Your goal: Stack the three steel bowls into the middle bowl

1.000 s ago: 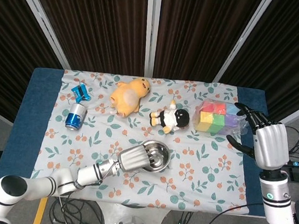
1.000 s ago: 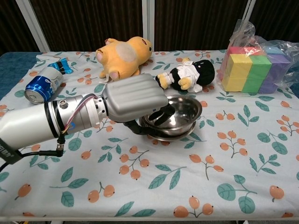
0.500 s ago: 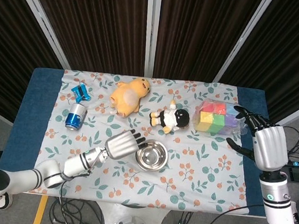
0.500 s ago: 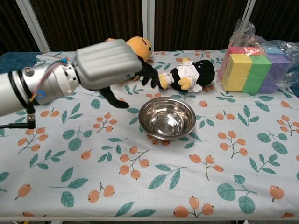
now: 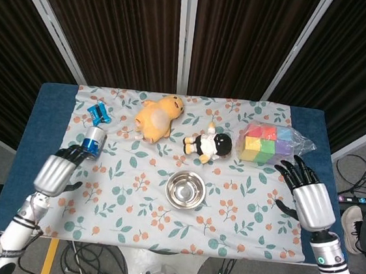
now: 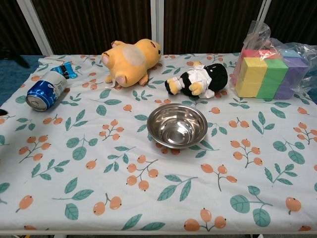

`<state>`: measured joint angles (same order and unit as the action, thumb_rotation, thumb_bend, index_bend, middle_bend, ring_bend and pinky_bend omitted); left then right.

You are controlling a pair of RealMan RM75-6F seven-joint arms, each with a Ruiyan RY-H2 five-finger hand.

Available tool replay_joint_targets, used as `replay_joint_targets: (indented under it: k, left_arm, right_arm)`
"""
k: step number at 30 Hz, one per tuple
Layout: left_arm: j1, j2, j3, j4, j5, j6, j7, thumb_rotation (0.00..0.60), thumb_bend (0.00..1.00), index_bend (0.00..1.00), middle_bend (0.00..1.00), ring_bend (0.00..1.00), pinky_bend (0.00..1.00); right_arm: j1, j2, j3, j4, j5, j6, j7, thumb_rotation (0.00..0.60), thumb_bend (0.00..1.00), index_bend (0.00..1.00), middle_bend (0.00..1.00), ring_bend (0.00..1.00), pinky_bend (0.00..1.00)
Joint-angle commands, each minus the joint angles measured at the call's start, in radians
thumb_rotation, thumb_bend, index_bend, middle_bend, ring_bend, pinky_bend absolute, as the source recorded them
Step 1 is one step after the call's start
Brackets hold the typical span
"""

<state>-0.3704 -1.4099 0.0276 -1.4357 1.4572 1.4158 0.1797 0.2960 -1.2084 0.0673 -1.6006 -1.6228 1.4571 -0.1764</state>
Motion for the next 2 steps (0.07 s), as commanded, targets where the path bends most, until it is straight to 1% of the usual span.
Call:
replay_joint_targets:
  k: [1, 2]
  left_arm:
    - [0.058, 0.032, 0.012, -0.017, -0.026, 0.047, -0.054, 0.600, 0.11, 0.29, 0.29, 0.21, 0.35]
    - [0.065, 0.036, 0.012, -0.020, -0.025, 0.053, -0.058, 0.600, 0.10, 0.29, 0.29, 0.21, 0.35]
  right_arm:
    - [-0.041, -0.058, -0.044, 0.076, 0.028, -0.018, -0.013, 0.600, 0.09, 0.14, 0.10, 0.00, 0.18]
    - [-0.048, -0.067, -0.048, 0.092, 0.029, -0.015, -0.012, 0.600, 0.09, 0.14, 0.10, 0.00, 0.18]
